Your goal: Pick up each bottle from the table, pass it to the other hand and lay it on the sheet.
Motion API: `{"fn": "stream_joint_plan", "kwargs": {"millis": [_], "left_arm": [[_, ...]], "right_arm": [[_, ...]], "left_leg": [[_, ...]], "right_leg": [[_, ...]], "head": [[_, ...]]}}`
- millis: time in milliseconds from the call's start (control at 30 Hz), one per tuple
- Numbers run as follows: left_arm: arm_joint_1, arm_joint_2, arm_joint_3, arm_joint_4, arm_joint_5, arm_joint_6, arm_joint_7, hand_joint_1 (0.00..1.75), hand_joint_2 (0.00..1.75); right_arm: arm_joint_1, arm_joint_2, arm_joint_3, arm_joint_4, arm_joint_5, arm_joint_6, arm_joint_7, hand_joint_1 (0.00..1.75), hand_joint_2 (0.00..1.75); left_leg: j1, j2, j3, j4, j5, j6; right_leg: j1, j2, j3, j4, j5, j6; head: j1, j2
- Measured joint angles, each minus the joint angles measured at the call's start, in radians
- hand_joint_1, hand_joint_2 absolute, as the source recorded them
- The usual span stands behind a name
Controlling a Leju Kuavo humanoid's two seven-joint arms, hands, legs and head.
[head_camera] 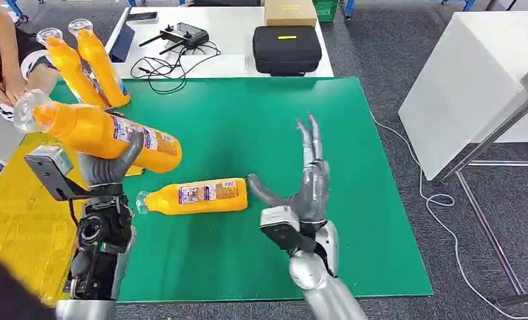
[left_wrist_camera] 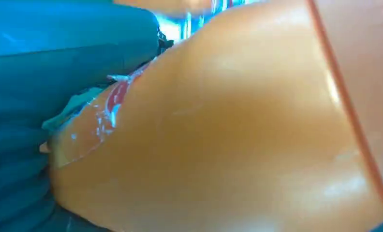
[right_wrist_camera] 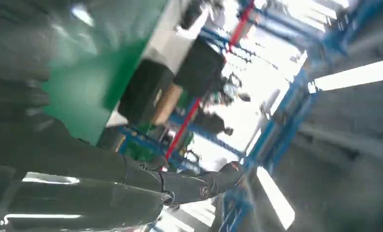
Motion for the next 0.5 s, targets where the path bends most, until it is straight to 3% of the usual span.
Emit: {"fn": "stream_joint_plan", "kwargs": {"millis": [133,200,300,367,500], "left_arm": [[-0.001,0.035,0.022,0.003,-0.519,0.392,0.037,1.75,1.75],[-0.003,0.037,0.094,0.0,-0.981,0.443,0.132,1.75,1.75],[-0.004,0.103,0.138,0.025,-1.618,0.453,0.45,1.75,1.75],[-0.014,0.148,0.097,0.07,-1.606,0.455,0.592,1.75,1.75],[-0.037,0.215,0.047,0.17,-1.509,0.456,0.611,1.75,1.75]], "right_arm": [[0.049,-0.013,-0.031,-0.118,0.002,-0.01,0.008,0.0,1.75],[0.059,-0.018,-0.041,-0.144,0.006,-0.01,0.015,0.0,1.75],[0.062,-0.023,-0.052,-0.158,0.016,-0.011,0.023,0.0,1.75],[0.065,-0.028,-0.056,-0.162,0.024,-0.013,0.027,0.0,1.75],[0.071,-0.037,-0.058,-0.17,0.045,-0.015,0.034,0.0,1.75]], "left_leg": [[0.0,0.001,0.0,0.0,0.0,0.0],[0.0,0.0,0.0,0.0,0.0,0.0],[0.0,0.001,0.001,0.0,0.0,0.0],[0.0,0.004,0.001,0.0,0.0,0.0],[0.0,0.002,0.001,0.0,0.001,-0.001]], "right_leg": [[0.0,0.0,0.0,0.0,0.0,0.0],[0.0,0.0,0.0,0.0,0.0,0.0],[0.0,0.001,-0.001,0.0,0.0,0.0],[0.0,0.003,-0.001,0.0,0.0,0.0],[0.001,0.002,-0.001,0.001,0.0,0.0]], "head": [[0.0,0.0],[0.0,0.0],[0.0,0.0],[0.0,0.0],[0.0,0.0]]}}
